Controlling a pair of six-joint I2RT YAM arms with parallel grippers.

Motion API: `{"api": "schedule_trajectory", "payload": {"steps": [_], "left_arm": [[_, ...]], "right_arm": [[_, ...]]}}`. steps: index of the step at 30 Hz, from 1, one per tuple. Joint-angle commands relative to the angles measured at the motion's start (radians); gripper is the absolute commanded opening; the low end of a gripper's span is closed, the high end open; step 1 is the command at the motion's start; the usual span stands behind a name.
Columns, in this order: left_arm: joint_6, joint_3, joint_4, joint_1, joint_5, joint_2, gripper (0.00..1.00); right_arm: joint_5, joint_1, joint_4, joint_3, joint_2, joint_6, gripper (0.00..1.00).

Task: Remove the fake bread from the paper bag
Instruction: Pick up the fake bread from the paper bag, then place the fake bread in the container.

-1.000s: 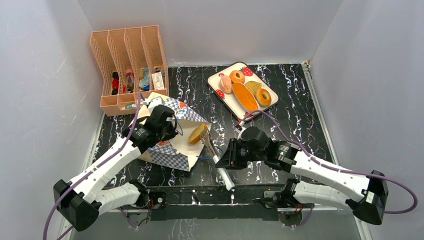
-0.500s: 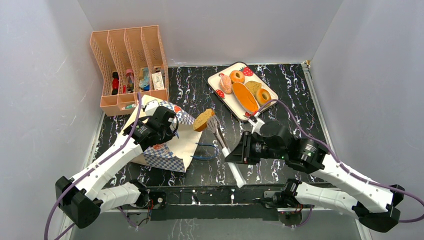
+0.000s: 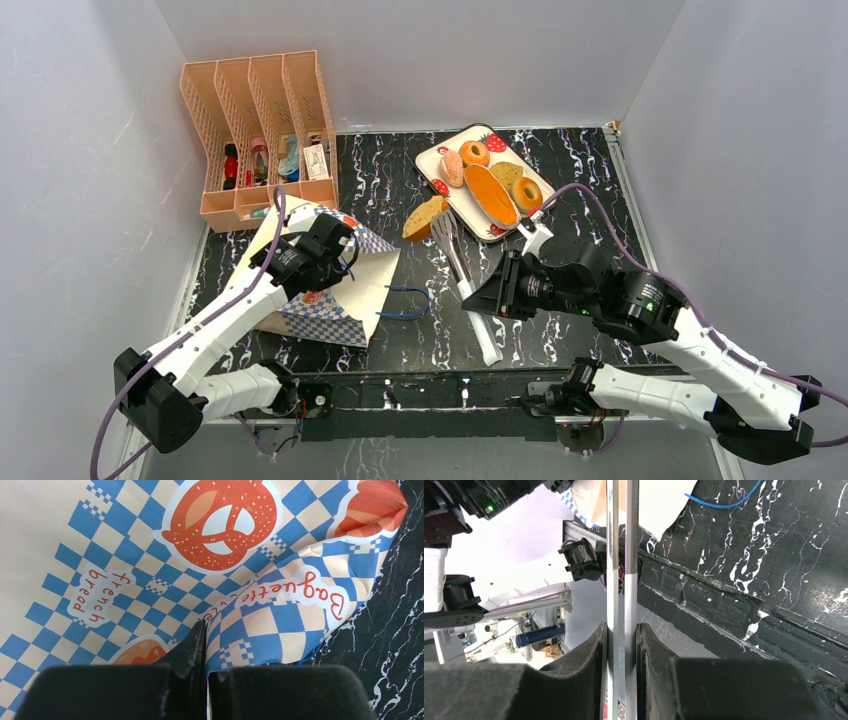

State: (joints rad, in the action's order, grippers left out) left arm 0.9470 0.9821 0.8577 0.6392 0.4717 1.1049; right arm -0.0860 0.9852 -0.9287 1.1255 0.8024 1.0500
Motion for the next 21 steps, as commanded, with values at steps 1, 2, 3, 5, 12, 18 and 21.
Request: {"api": "schedule_trajectory", "payload": {"steps": [1, 2, 3, 5, 12, 18, 21], "left_arm": [[0.008, 0.008, 0.039, 0.004, 0.027, 0.0, 0.0], [0.005, 0.006, 0.042, 0.004, 0.027, -0.002, 0.0], [0.003, 0.004, 0.045, 0.004, 0.027, -0.005, 0.0], [-0.003, -0.003, 0.05, 0.003, 0.027, -0.018, 0.0], [-0.031, -0.023, 0.073, -0.002, 0.017, -0.069, 0.0], [-0.063, -0.031, 0.077, -0.006, -0.01, -0.105, 0.0], [-0.073, -0.055, 0.068, -0.007, -0.041, -0.12, 0.0]], "right_arm": [[0.081, -0.005, 0.024, 0.077, -0.001, -0.005, 0.0], [0.089, -0.005, 0.025, 0.081, 0.002, -0.007, 0.0], [0.097, -0.005, 0.027, 0.083, 0.005, -0.008, 0.0], [0.112, -0.006, 0.033, 0.087, 0.014, -0.011, 0.0], [0.174, -0.005, 0.057, 0.107, 0.055, -0.024, 0.0], [0.22, -0.005, 0.123, 0.117, 0.153, -0.042, 0.0], [0.258, -0.009, 0.163, 0.125, 0.204, -0.05, 0.0]]}}
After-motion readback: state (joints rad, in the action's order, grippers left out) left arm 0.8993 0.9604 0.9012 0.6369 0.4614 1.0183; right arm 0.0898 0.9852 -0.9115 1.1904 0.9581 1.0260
